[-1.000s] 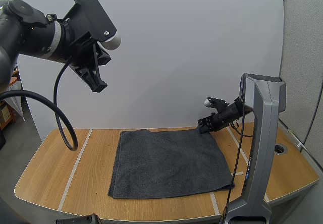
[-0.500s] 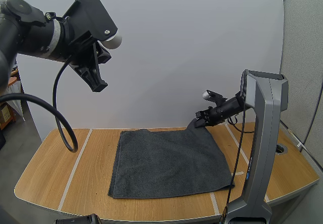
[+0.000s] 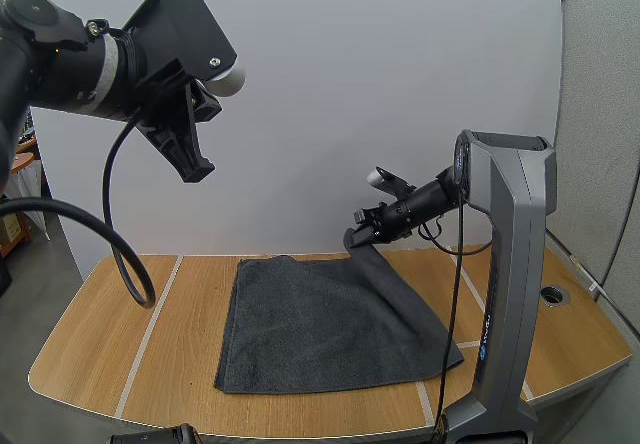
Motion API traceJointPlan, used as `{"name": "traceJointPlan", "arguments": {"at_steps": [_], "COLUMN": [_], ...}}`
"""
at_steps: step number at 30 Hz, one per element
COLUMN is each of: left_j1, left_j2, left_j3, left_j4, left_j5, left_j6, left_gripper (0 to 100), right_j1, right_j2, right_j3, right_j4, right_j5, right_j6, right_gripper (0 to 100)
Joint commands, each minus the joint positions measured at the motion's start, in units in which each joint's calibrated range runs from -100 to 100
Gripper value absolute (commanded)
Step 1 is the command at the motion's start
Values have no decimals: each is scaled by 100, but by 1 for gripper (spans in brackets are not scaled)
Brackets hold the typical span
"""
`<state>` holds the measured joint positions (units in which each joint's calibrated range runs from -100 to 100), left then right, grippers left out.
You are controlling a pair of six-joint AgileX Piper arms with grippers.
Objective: Fold the towel
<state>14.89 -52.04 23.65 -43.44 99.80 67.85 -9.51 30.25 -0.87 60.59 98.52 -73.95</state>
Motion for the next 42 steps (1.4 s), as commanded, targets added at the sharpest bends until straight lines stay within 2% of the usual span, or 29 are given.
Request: {"name": "traceJointPlan", "arguments": {"at_steps": [1,21,42], "left_j1": [-23,-23,-23], "left_j2": [-308,-573,-573], "left_j3": [-29,-29,-29], "left_j4": [-69,-69,-69], "left_j5": [20,20,20], "left_j6": [-31,-31,-31], "left_gripper": [0,0,0], "right_j1": [274,865,1352], "right_j2": [-305,-305,-305], "right_j3": [28,28,14], "right_j4": [35,216,433], "right_j5": [148,141,-552], "right_j6": [-8,-55,19], "right_gripper": [0,0,0]}}
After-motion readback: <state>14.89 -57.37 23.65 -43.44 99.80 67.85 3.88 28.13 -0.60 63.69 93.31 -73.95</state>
